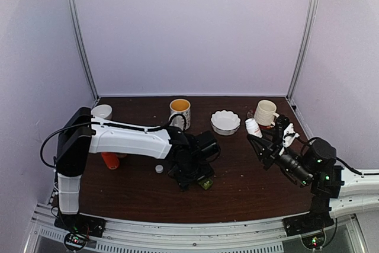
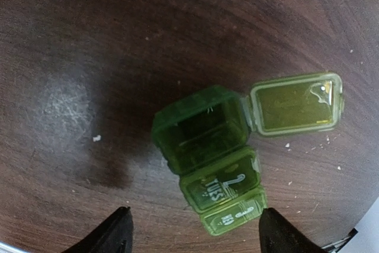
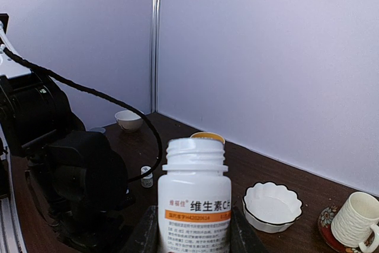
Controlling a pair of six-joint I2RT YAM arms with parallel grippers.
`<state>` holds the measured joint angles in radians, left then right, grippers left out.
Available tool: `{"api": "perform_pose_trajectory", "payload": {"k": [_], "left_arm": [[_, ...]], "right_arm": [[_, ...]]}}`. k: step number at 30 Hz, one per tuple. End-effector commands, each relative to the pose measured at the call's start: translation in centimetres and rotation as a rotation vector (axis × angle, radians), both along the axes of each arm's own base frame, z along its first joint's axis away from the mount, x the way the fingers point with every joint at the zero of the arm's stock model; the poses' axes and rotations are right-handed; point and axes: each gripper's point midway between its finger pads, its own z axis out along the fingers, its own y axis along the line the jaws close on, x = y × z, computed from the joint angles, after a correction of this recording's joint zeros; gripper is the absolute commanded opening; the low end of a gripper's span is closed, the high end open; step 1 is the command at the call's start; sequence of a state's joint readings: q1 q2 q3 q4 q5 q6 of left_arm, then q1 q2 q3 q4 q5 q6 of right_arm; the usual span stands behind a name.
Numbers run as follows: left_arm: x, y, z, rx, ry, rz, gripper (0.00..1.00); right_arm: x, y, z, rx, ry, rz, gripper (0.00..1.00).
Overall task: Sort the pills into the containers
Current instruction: Move the pill container to the center of the board.
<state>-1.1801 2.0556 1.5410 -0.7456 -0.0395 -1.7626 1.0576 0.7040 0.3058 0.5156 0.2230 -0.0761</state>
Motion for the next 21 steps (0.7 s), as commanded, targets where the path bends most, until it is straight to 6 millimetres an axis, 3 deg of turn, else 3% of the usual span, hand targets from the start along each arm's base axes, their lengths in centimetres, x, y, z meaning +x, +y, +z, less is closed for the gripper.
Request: {"api": "perform_pose_trajectory", "payload": {"k": [1,7,21], "left_arm": [[0.0,-1.3,0.6,-0.016,0.014,0.021,0.76],[0.0,-2.0,-0.1,0.009,0.048,0.036,0.76],[0.2,-1.2,-2.0,0.101,0.089,0.075,0.70]], "right_arm": [[-0.1,-0.7,0.1,0.008,-0.019,-0.010,0.07],[-0.5,-1.2,0.1,0.010,-0.033,-0.009,0.08],[-1.1,-1.4,0.2,0.047,-0.043,0.019,0.10]]}}
